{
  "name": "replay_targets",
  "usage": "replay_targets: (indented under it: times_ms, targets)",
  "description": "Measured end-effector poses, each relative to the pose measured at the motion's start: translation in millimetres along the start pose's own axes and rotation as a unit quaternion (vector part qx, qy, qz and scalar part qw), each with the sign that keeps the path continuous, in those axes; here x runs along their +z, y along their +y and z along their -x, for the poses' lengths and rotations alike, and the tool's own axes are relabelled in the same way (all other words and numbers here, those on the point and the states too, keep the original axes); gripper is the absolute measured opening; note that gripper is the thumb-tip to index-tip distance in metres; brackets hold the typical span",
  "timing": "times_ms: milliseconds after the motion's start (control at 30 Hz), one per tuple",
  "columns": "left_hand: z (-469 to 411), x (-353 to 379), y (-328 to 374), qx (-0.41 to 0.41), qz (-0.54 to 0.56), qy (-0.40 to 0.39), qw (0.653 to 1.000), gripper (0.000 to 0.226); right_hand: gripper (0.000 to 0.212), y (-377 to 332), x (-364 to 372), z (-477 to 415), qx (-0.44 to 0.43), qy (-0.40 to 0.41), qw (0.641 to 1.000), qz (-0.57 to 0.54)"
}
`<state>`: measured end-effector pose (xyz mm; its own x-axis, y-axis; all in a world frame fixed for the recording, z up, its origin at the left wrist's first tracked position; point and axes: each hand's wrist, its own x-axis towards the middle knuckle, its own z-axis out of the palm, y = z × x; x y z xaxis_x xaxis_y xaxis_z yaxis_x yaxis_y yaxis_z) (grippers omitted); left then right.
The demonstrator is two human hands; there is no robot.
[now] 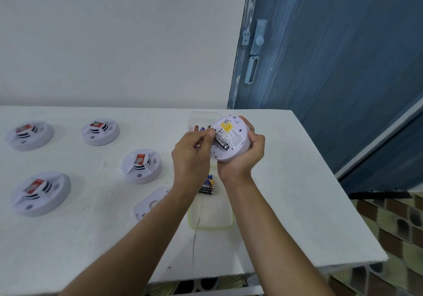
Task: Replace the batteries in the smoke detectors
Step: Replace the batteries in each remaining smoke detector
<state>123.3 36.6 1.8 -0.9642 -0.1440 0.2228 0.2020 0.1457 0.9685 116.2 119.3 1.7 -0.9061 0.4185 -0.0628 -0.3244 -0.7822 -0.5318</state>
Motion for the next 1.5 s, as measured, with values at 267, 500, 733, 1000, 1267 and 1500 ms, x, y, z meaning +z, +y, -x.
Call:
replay_targets:
  times_ms: [267,500,733,1000,1267,1500]
  targets:
    - [7,3,-2,0.024,-0.058,-0.007,0.998,0.024,0.052,3,1,5,0.011,0.013,1.000,-0.009]
    - [12,9,-8,0.051,-0.103,-0.008,0.993,0.024,0.041,0,-2,5,0.016,0.013,1.000,-0.015]
    - [6,9,-7,0.003,-0.122,-0.127,0.984,0.035,0.044,-12,-13,-3,-0.007,0.033,0.999,0.032]
    - [-58,1,-6,-0.103,-0.042,-0.133,0.985,0.038,0.034,-31,-26,-21,0.021,0.076,0.992,0.096]
    - [-133,32,-34,0.008,-0.401,-0.301,0.865,0.032,0.052,-37,-40,-42,0.025,0.108,0.989,0.097]
    - [-158,66,-62,0.041,-0.583,-0.370,0.722,0.024,0.046,-41,-45,-52,0.027,0.093,0.991,0.097]
